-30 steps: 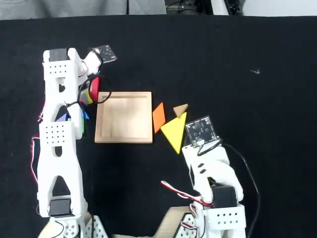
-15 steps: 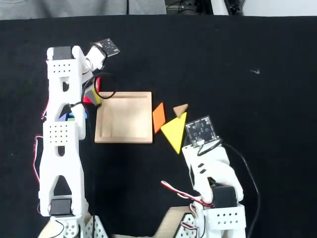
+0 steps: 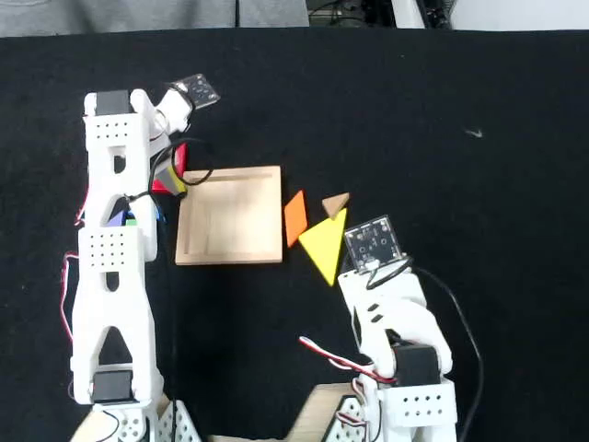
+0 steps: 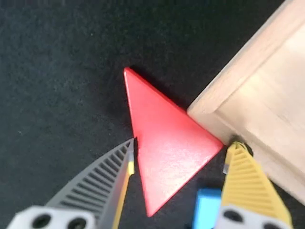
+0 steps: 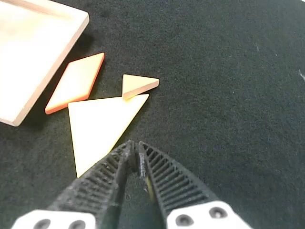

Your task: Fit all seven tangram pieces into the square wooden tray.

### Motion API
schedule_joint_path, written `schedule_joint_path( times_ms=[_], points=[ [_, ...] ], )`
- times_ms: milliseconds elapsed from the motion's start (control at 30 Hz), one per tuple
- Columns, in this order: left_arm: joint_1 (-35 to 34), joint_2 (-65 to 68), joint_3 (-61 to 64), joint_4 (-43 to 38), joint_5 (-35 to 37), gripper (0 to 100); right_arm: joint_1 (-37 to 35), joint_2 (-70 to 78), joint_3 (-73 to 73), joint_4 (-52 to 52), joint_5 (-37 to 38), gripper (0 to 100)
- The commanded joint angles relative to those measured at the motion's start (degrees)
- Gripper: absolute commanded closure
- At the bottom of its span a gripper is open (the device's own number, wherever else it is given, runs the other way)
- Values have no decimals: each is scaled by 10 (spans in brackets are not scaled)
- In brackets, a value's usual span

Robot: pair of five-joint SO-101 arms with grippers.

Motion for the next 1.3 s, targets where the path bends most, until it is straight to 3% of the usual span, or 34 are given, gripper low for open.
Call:
schedule_joint_path(
  times_ms=[0, 267, 567, 833, 1067, 1267],
  points=[
    [-22, 1, 4, 3, -18, 709, -8, -46, 0, 1, 4, 986],
    [-36, -14, -49, 1, -2, 709, -8, -46, 0, 1, 4, 986],
    [32, -17, -54, 15, 89, 707, -8, -46, 0, 1, 4, 986],
    [36, -17, -48, -7, 93, 708, -8, -46, 0, 1, 4, 986],
    [65, -18, -53, -11, 179, 705, -8, -46, 0, 8, 4, 986],
    [71, -23, -54, 14, 181, 707, -8, -46, 0, 8, 4, 986]
  ],
)
